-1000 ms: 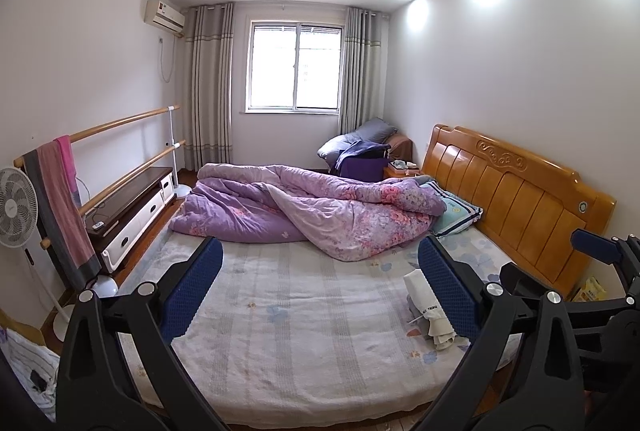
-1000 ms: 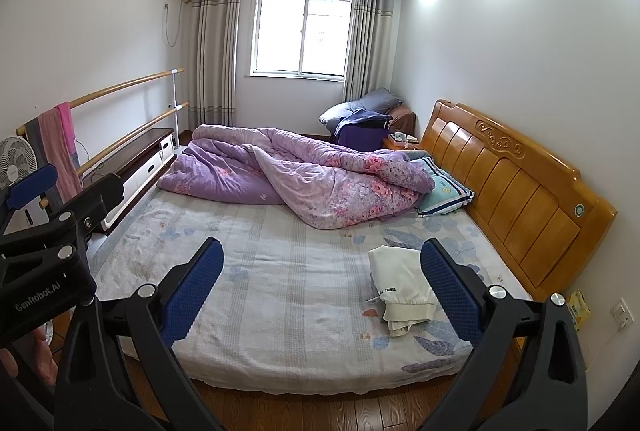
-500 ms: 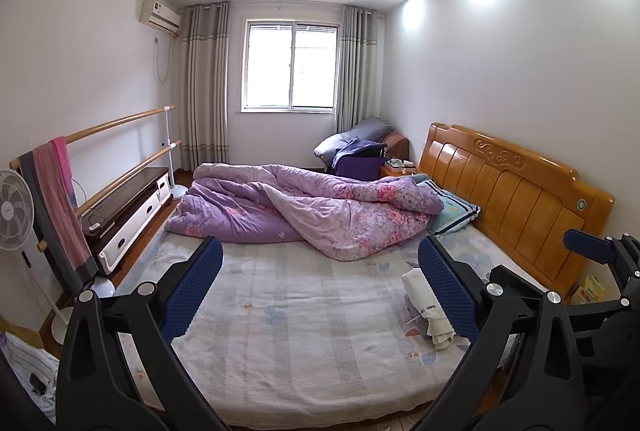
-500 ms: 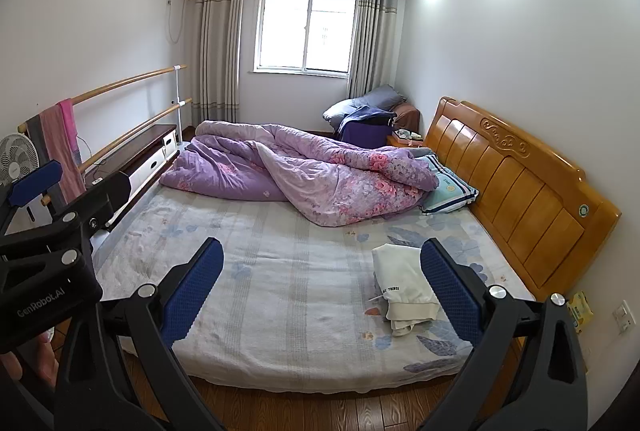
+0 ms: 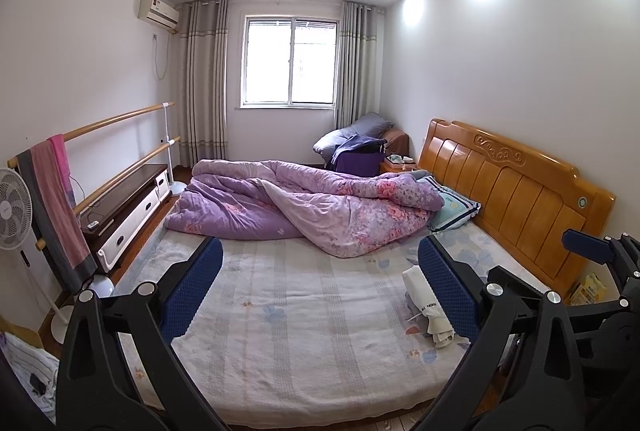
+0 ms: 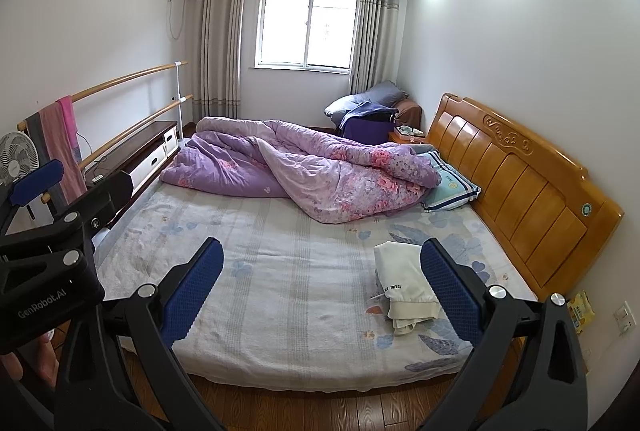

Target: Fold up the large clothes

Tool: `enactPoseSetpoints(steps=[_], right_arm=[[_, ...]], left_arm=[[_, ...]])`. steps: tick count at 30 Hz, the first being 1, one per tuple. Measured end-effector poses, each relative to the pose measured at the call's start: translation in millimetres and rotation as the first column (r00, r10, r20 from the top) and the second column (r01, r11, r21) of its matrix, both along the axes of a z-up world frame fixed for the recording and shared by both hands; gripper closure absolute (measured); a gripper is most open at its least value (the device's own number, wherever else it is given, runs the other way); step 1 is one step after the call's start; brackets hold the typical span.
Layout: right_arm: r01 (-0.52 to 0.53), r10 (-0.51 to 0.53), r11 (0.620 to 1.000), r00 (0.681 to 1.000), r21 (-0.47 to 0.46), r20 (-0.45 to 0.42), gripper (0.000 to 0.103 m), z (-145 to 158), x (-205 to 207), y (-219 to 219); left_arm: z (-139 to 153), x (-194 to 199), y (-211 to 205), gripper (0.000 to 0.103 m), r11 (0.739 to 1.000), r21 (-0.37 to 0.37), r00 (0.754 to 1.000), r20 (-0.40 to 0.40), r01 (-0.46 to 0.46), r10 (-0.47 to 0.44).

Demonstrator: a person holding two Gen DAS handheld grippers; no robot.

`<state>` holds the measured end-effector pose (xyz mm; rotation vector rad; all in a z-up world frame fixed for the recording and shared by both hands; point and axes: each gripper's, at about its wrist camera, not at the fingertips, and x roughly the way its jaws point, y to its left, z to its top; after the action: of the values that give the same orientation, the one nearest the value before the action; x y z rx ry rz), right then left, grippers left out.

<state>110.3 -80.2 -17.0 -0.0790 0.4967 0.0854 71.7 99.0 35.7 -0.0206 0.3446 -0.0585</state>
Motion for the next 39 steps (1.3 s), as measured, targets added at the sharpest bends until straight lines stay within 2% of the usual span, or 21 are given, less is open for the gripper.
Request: enactPoseSetpoints(steps=[39], right_arm=[[-0.015, 0.015, 1.000, 0.999, 0.009, -0.029, 0.008, -7.0, 13.6, -16.7]], left_arm=[[-17.1, 18.7, -8.9, 0.005, 1.000, 0.003, 1.000, -0.028, 0.001, -0.001]])
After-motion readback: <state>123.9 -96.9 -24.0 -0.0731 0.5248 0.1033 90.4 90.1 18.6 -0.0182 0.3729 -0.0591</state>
